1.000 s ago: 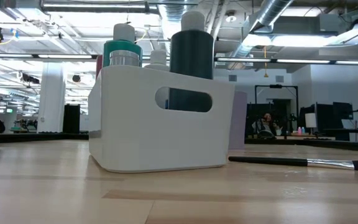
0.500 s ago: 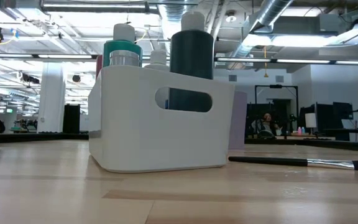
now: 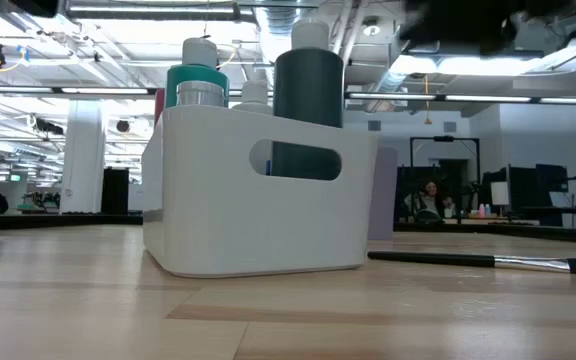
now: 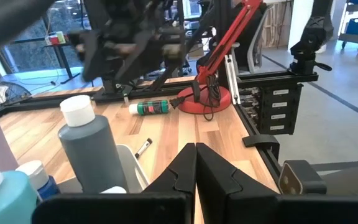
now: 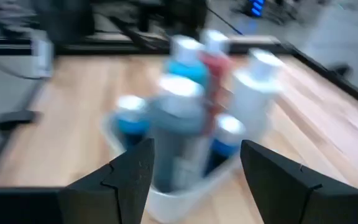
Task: Pick & Place Paint Supplies
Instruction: Adjust the white bin on the table
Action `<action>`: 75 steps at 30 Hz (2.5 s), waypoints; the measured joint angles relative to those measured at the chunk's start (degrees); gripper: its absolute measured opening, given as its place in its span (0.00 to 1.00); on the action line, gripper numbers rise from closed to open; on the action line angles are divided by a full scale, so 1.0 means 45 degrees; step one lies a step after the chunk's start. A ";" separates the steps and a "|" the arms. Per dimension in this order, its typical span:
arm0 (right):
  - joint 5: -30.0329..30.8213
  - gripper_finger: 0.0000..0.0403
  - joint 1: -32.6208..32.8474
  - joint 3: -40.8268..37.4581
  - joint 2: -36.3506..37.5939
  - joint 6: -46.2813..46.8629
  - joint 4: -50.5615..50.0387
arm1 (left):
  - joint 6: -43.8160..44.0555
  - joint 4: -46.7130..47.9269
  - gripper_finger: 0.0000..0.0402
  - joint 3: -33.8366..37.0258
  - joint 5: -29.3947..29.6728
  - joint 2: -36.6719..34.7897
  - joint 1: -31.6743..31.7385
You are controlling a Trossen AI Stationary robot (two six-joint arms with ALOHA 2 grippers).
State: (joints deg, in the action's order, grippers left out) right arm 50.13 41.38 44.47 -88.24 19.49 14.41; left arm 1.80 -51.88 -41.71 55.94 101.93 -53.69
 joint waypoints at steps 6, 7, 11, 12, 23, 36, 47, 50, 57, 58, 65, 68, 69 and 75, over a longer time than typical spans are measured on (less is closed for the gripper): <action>0.0015 0.58 -0.0975 -0.1165 -0.0350 0.1139 0.0248 | 0.0377 -0.0030 0.00 0.0158 -0.0009 0.0000 0.0207; 0.0013 0.58 -0.1165 -0.1243 -0.0493 0.1386 0.0214 | 0.0397 -0.0026 0.00 0.0158 -0.0046 0.0000 0.0214; -0.0479 0.58 -0.1713 -0.1248 -0.1441 0.1466 0.1466 | 0.0418 -0.0023 0.00 0.0158 -0.0087 0.0000 0.0209; -0.0849 0.58 -0.1781 -0.1247 -0.1708 0.1267 0.2063 | 0.0417 -0.0018 0.00 0.0158 -0.0087 0.0000 0.0209; -0.1807 0.58 -0.1863 -0.1097 -0.2960 0.1268 0.3447 | 0.0419 -0.0015 0.00 0.0158 -0.0082 0.0000 0.0166; -0.1200 0.58 -0.1704 -0.1146 -0.2844 0.1182 0.3446 | 0.0708 -0.0010 0.00 0.0372 -0.0077 0.0000 0.0166; -0.1610 0.58 -0.2248 -0.1148 -0.3204 0.3317 0.2181 | 0.0696 -0.0009 0.00 0.0377 -0.0076 0.0000 0.0166; -0.2232 0.58 -0.2310 -0.1128 -0.3480 0.3290 0.2898 | 0.0691 -0.0008 0.00 0.0373 -0.0072 0.0000 0.0166; -0.2560 0.58 -0.2090 -0.0920 -0.3592 0.2849 0.3342 | 0.0676 -0.0007 0.00 0.0377 -0.0072 0.0000 0.0166; -0.2560 0.58 -0.2037 -0.0867 -0.3592 0.2765 0.3337 | 0.0671 -0.0007 0.00 0.0377 -0.0072 0.0000 0.0166; -0.2573 0.58 -0.1860 -0.0602 -0.3592 0.2538 0.3371 | 0.0666 -0.0003 0.00 0.0377 -0.0072 0.0000 0.0166; -0.2575 0.58 -0.1874 -0.0587 -0.3592 0.2540 0.3376 | 0.0666 -0.0003 0.00 0.0377 -0.0072 0.0000 0.0166; -0.2572 0.58 -0.1874 -0.0587 -0.3592 0.2540 0.3376 | 0.0666 -0.0003 0.00 0.0377 -0.0072 0.0000 0.0166; -0.2575 0.58 -0.1874 -0.0587 -0.3592 0.2545 0.3419 | 0.0666 -0.0003 0.00 0.0382 -0.0072 0.0000 0.0166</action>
State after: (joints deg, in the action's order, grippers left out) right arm 38.54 32.95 41.82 -104.40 30.94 29.80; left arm 4.80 -51.90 -39.99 55.61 101.93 -52.95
